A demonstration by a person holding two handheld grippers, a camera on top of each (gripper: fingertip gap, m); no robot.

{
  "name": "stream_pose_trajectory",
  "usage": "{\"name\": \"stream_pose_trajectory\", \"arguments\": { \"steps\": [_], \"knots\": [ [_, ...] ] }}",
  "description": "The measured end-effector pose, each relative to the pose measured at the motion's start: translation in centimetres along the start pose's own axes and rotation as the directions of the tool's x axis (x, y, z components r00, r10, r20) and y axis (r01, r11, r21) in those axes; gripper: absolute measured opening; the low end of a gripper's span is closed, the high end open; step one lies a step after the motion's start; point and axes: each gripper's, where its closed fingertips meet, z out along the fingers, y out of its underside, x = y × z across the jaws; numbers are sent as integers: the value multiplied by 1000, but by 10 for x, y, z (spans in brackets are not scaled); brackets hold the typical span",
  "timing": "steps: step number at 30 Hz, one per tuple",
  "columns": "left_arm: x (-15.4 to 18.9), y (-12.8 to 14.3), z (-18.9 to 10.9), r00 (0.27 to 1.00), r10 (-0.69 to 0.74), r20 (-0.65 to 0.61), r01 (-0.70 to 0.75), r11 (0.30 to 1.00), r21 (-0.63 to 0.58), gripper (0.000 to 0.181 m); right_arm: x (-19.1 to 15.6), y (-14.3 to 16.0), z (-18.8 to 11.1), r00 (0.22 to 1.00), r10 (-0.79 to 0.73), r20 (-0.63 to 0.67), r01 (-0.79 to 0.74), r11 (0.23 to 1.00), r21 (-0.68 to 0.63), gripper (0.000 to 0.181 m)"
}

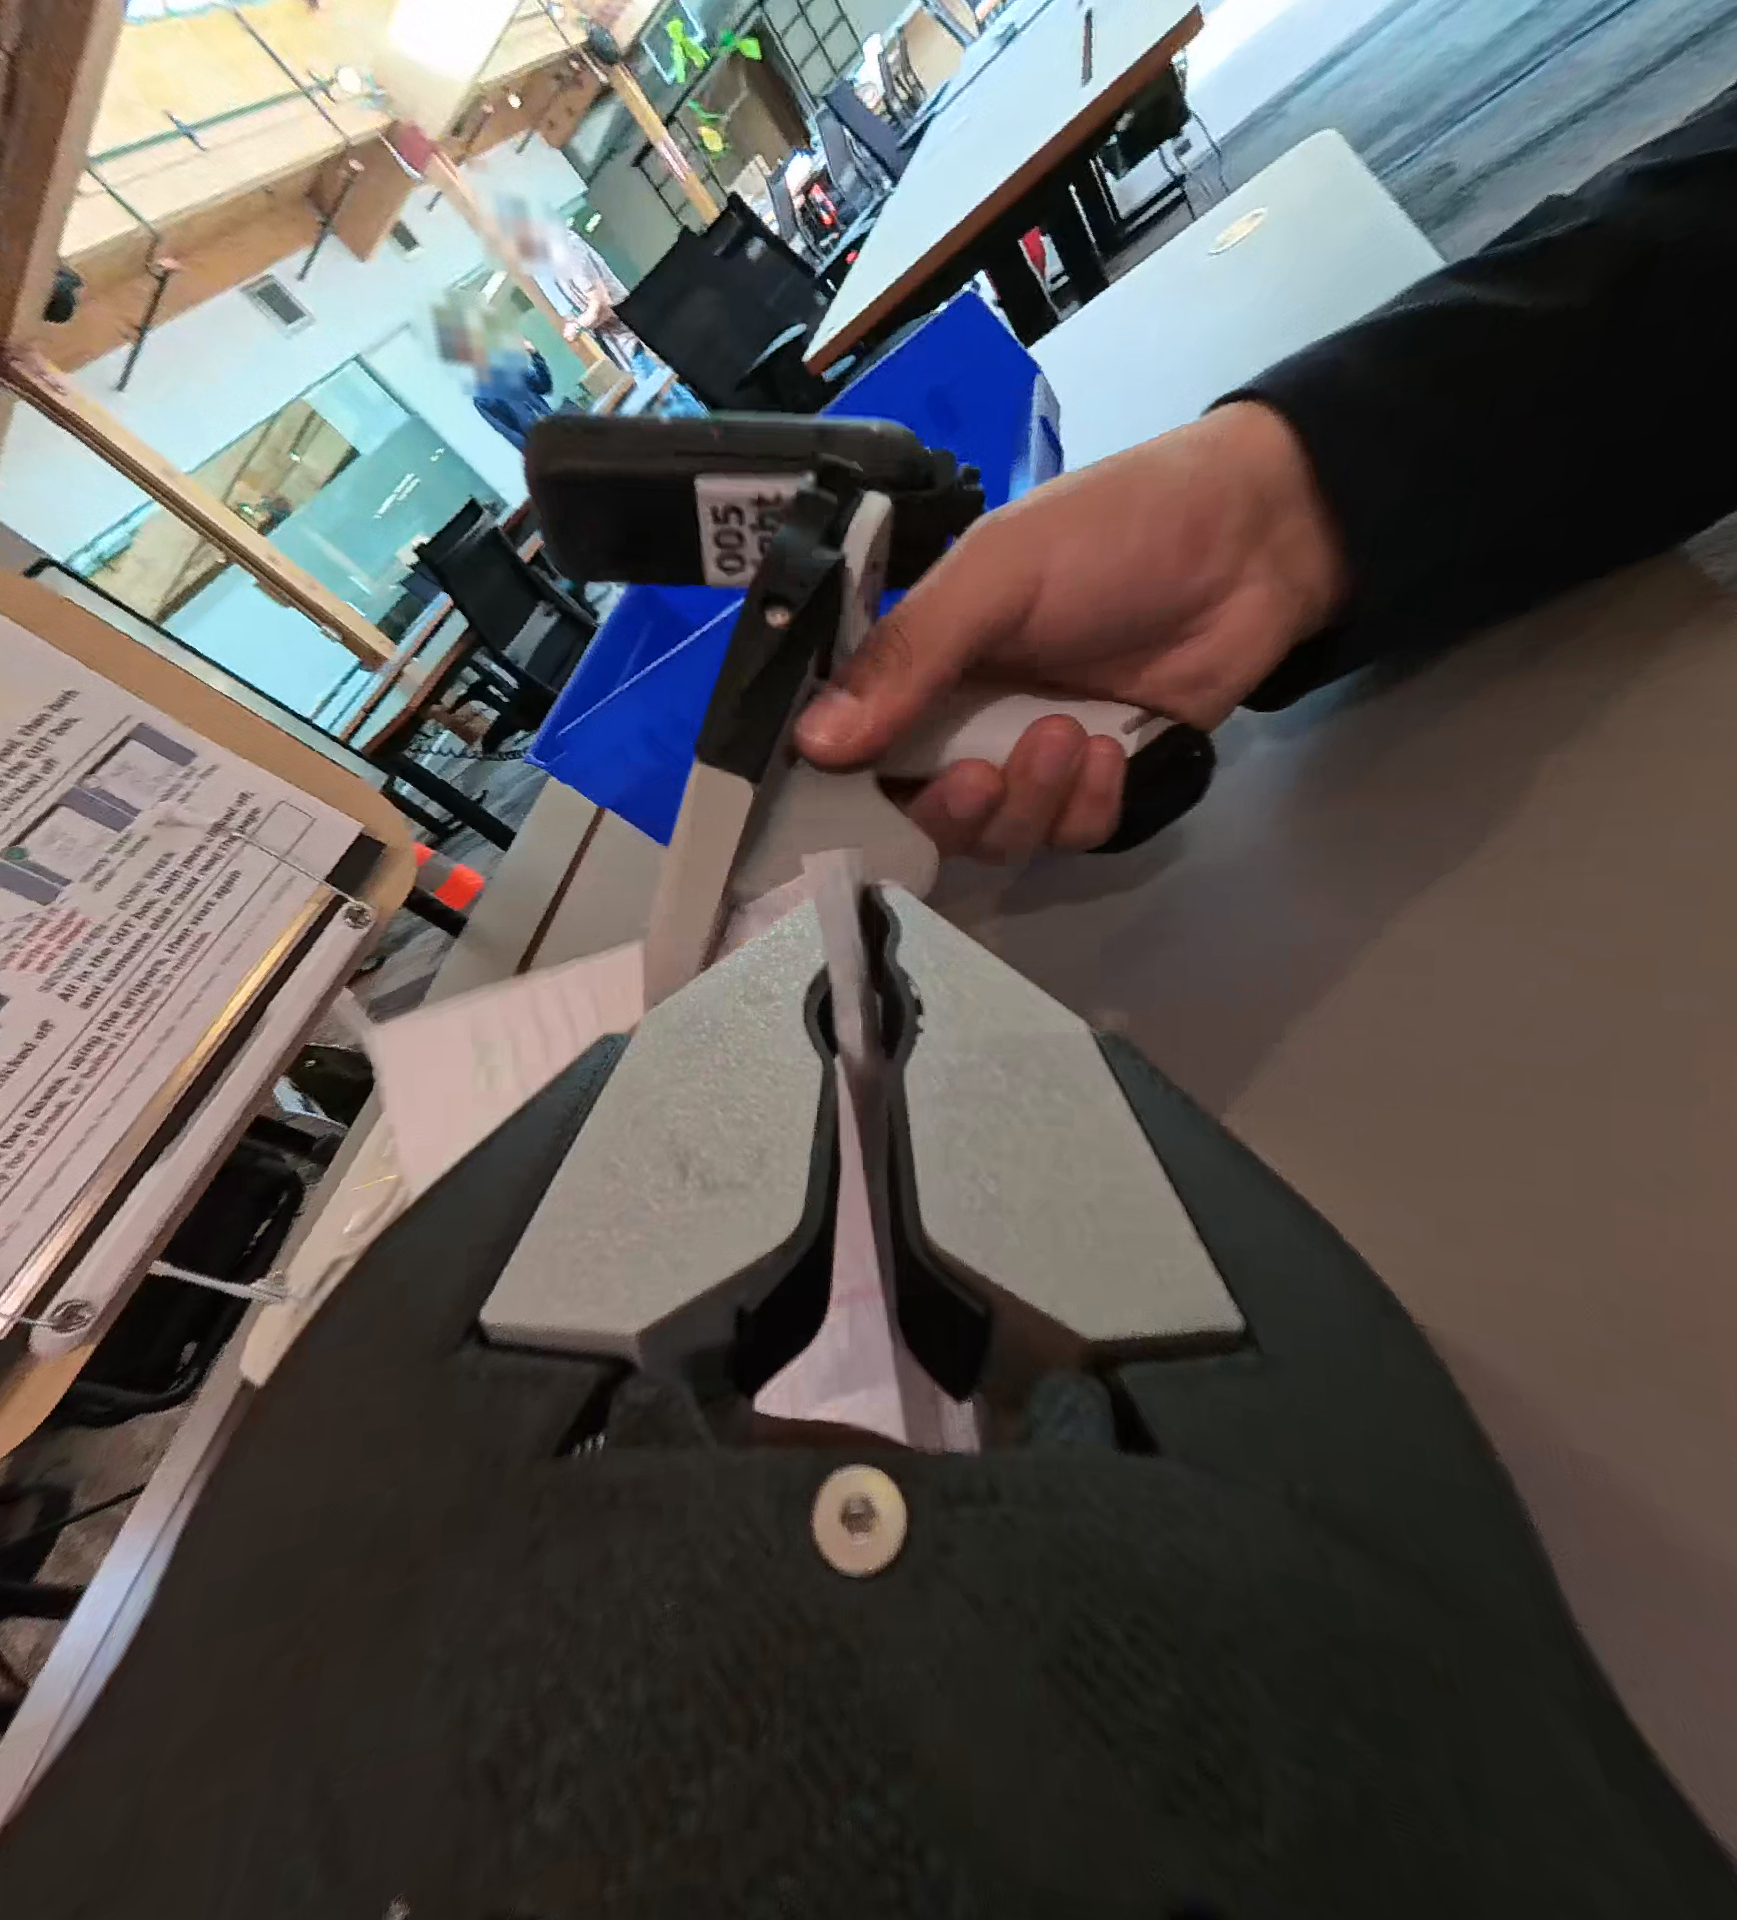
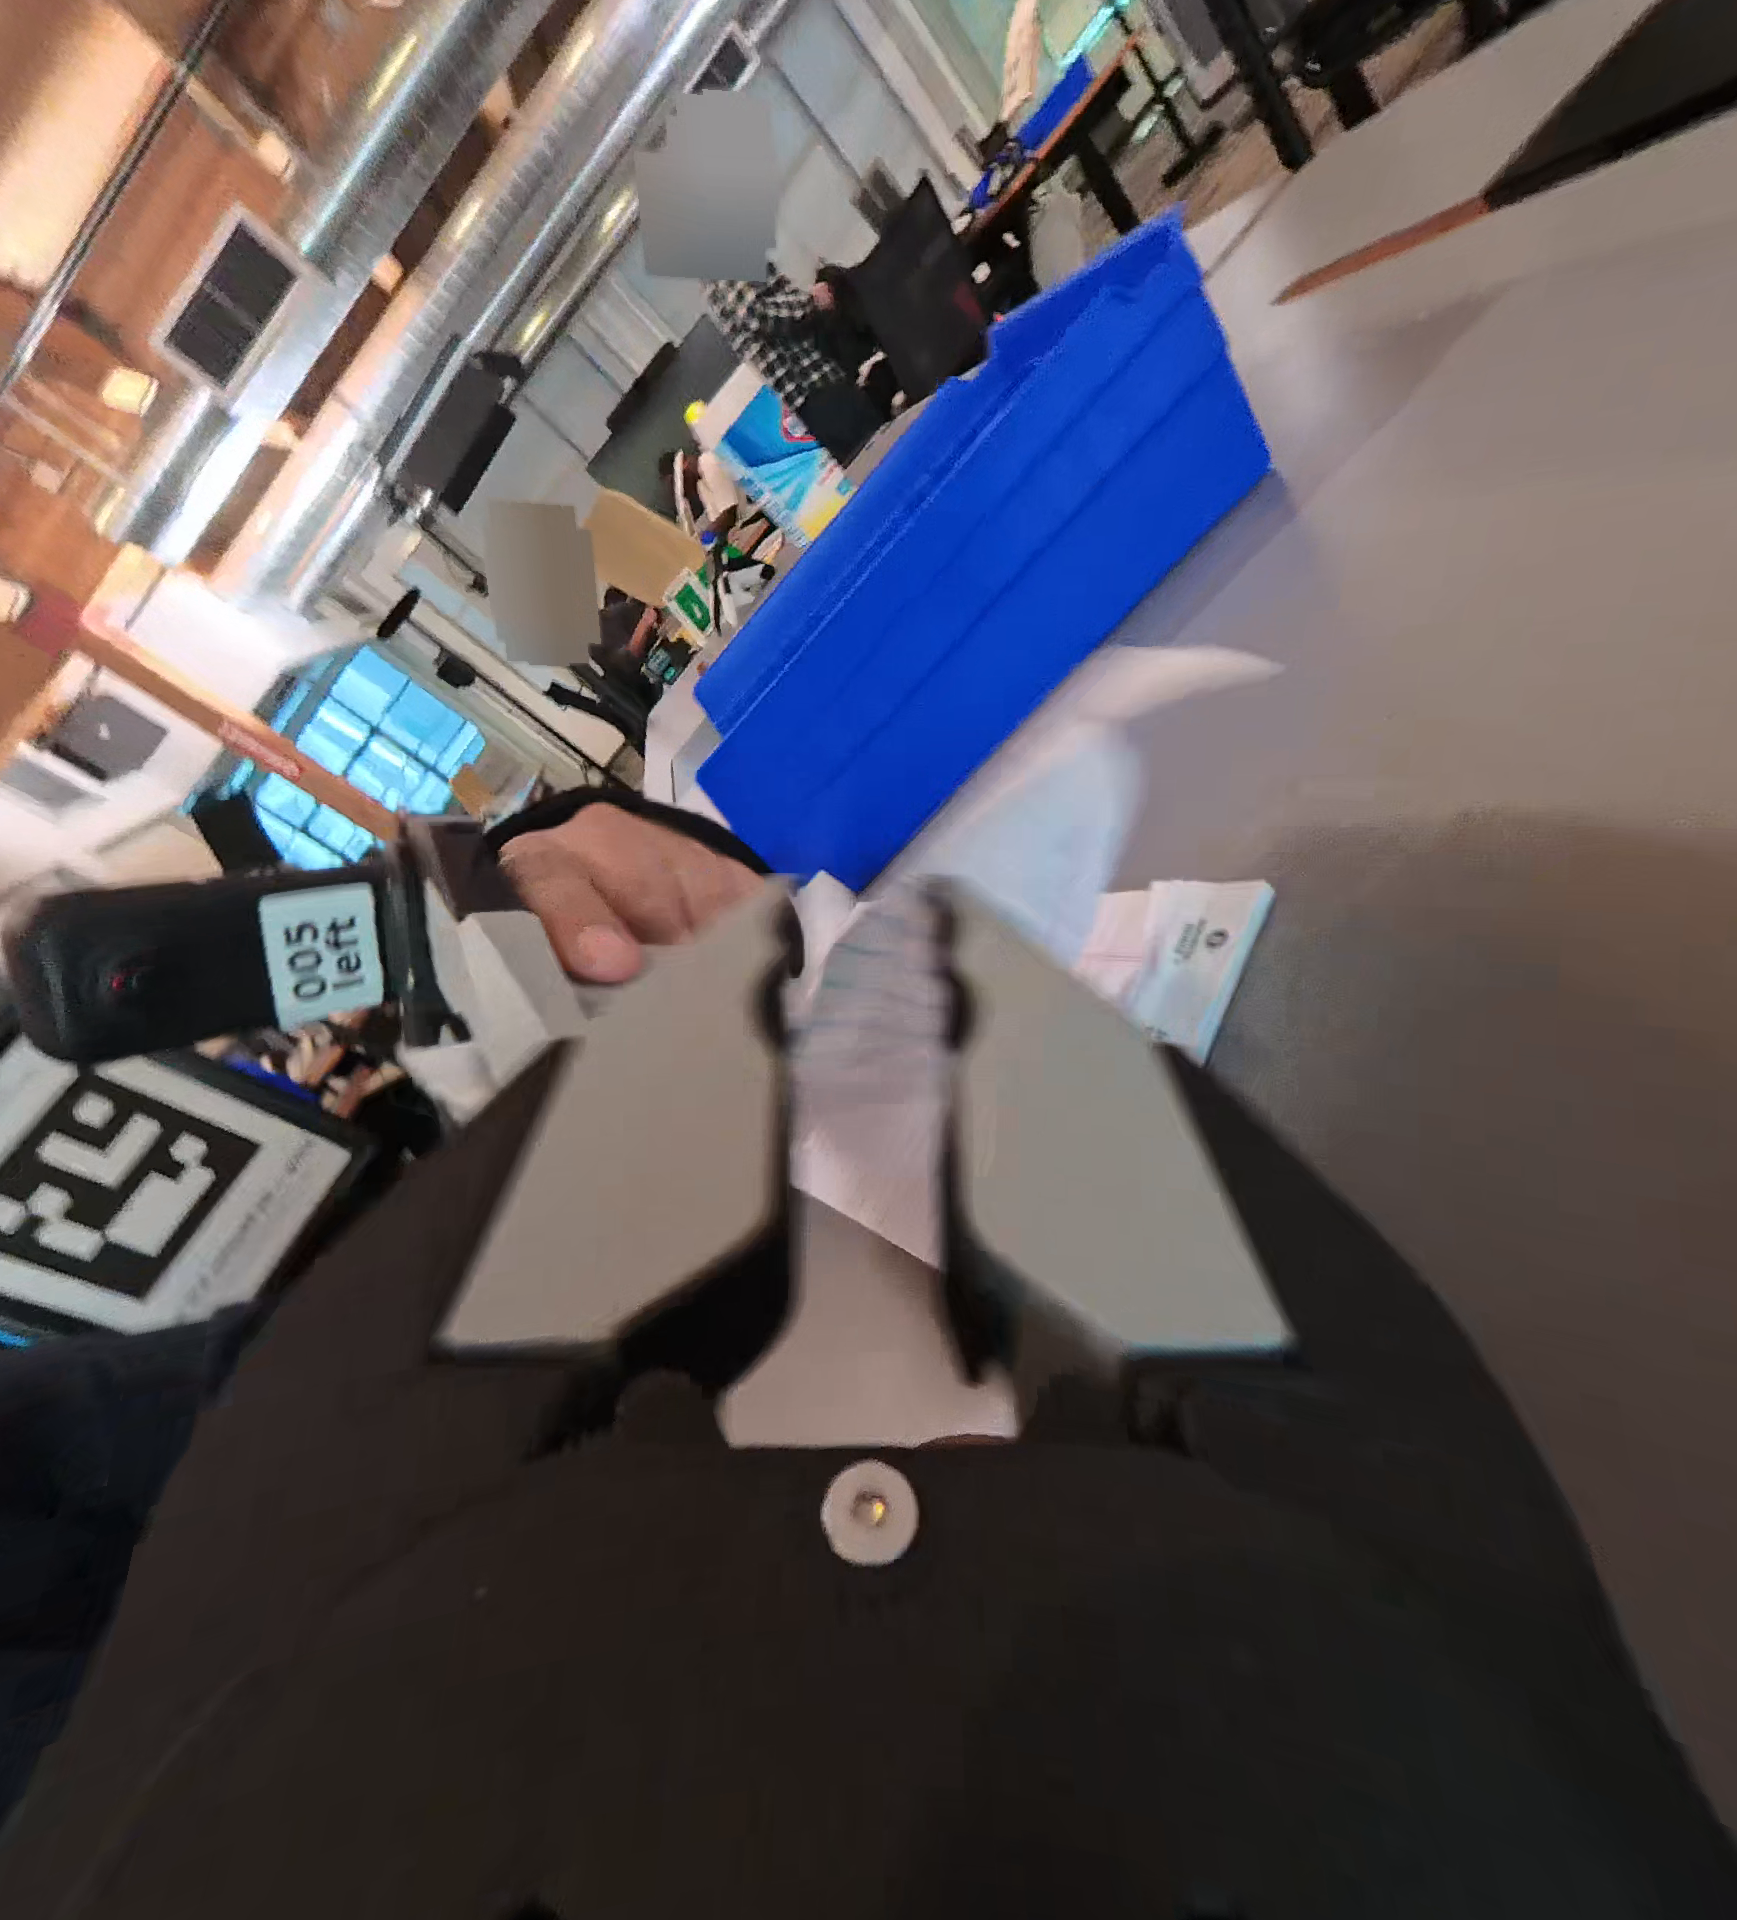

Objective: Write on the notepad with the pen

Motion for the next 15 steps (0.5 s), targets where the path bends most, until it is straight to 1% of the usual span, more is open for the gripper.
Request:
{"name": "stream_pose_trajectory", "arguments": {
  "steps": [1,3,4,6,8,10,12,13,15],
  "knots": [
    [1,2,1,1000,-6,-3,6,1000,-12,0,1,-1,-1,998,-58,-28,57,998,-9,0],
    [-3,2,0,1000,-28,13,28,1000,-6,0,0,-5,-5,979,-179,-93,178,984,-27,0],
    [-5,-1,-2,998,-52,17,52,998,17,1,-1,-8,-8,964,-236,-123,235,972,-22,0],
    [-13,-13,-10,992,-126,15,124,987,98,8,0,-16,-16,926,-318,-202,322,947,-13,0],
    [-26,-26,-23,980,-196,32,186,963,196,11,0,-24,-24,898,-361,-250,374,927,5,0],
    [-44,-37,-39,959,-278,55,248,918,310,14,-4,-32,-32,885,-381,-267,406,913,44,0],
    [-66,-40,-54,926,-360,115,289,871,396,14,-15,-41,-41,879,-404,-253,439,893,100,0],
    [-77,-36,-60,906,-394,154,301,857,419,13,-21,-44,-46,877,-411,-250,451,884,126,0],
    [-95,-25,-65,865,-444,233,321,847,424,12,-35,-50,-56,876,-423,-233,464,869,169,0]
  ]
}}
